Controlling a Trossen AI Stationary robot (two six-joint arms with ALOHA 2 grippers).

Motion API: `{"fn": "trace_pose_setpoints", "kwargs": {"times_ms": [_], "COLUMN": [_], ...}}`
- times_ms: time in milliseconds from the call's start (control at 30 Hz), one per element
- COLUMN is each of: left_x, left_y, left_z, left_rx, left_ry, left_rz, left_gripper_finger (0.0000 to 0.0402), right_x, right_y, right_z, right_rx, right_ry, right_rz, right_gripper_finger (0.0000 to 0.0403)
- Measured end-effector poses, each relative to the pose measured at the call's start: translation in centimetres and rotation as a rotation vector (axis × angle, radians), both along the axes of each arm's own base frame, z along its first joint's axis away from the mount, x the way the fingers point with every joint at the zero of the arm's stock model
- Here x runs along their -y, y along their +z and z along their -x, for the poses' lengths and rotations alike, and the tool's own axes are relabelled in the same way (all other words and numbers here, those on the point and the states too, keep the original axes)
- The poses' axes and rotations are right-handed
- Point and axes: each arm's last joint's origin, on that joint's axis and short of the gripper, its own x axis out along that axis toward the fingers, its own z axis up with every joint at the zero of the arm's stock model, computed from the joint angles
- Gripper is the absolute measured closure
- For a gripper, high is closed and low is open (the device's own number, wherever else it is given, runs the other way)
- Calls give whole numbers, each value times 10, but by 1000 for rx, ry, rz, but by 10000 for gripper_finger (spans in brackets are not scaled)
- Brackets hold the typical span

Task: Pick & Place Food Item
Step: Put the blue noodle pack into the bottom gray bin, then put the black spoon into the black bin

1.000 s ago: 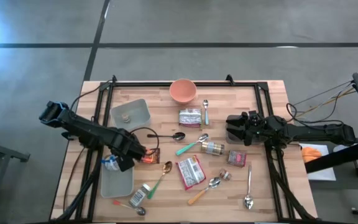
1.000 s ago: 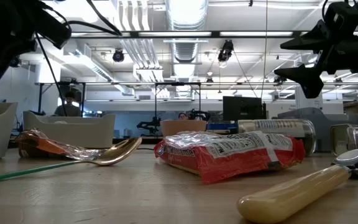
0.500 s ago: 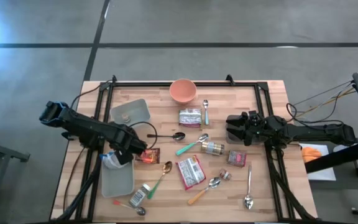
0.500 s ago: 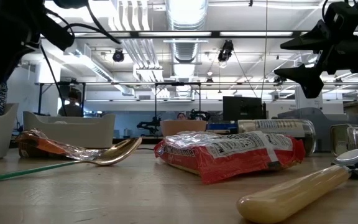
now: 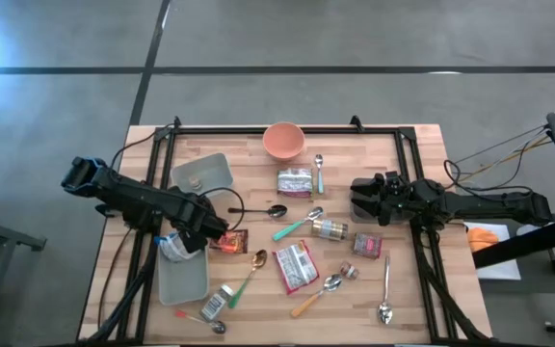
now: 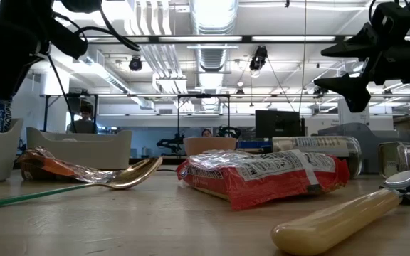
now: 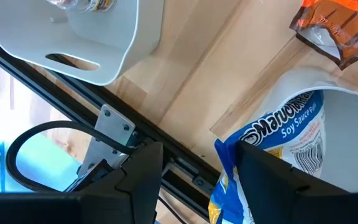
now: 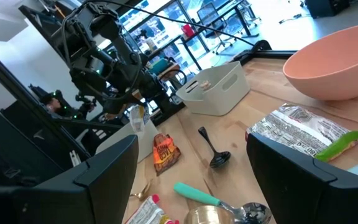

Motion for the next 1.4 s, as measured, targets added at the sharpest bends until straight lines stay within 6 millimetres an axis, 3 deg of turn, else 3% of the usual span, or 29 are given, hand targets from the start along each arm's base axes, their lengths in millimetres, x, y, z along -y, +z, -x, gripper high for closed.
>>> {"fn": "trace_pose_setpoints", "kwargs": {"times_ms": [867,1200,1400], "left_x": [-4,-13,-20], "left_y": [2,26,31], "left_z": [0,-5,-13], "left_rx": [-7,111,190], "left_ry": [72,66,80], "left_rz": [104,89,51], "left_gripper_finger": [198,198,198], "right_x": [0,0,0], "right_y": [0,0,0], "right_z": [0,0,0], "right_rx": [0,1,0], "right_ry": [0,0,0], "right_rz": [0,0,0], "right_gripper_finger": [106,106,106]}}
